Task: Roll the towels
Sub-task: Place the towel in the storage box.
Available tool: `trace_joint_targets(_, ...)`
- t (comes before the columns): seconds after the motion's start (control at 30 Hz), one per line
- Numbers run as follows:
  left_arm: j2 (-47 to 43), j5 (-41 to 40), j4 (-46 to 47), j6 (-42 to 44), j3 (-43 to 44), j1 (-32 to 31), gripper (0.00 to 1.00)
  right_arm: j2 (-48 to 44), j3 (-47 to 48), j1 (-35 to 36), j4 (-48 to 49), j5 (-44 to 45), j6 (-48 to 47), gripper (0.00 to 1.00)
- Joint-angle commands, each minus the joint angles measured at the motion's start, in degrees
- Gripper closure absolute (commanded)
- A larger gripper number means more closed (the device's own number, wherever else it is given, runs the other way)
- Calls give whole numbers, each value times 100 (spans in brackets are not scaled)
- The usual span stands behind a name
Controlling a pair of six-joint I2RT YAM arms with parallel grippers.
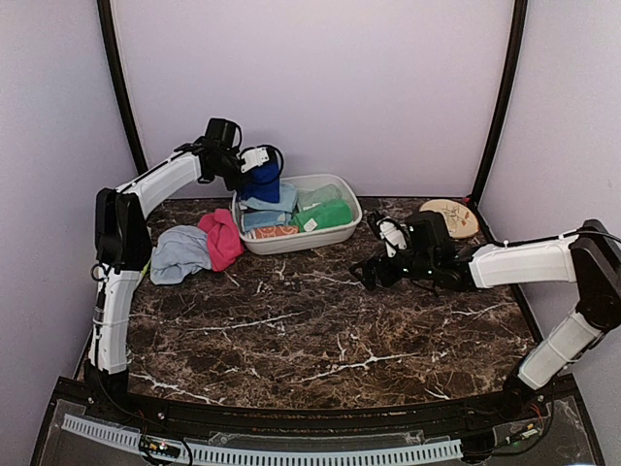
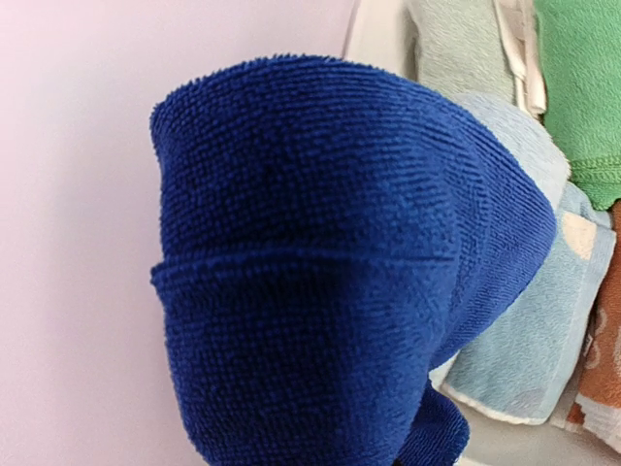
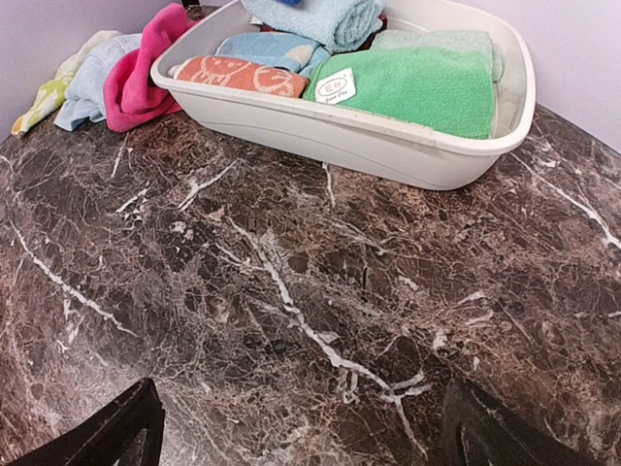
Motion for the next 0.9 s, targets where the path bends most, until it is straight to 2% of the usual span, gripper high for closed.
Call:
trace_joint_targets(0.0, -679, 152, 420, 151, 235, 18, 100, 175, 83, -58, 182, -129, 76, 0)
trace_joint_targets(0.27, -661, -7, 1691, 43, -308, 20, 100, 351, 164, -75, 186, -226, 115, 0)
trace_joint_targets(0.43, -585, -92, 2808, 354, -1113, 5, 100, 534, 193, -86, 213, -287, 162, 0)
trace_joint_targets(0.57, -286, -199, 2457, 810, -1192, -54, 100, 538, 167, -89, 196, -311, 199, 0)
trace_joint_targets(0.87, -266, 46, 998, 691, -1254, -116, 100, 576, 140, -120, 123, -343, 258, 0)
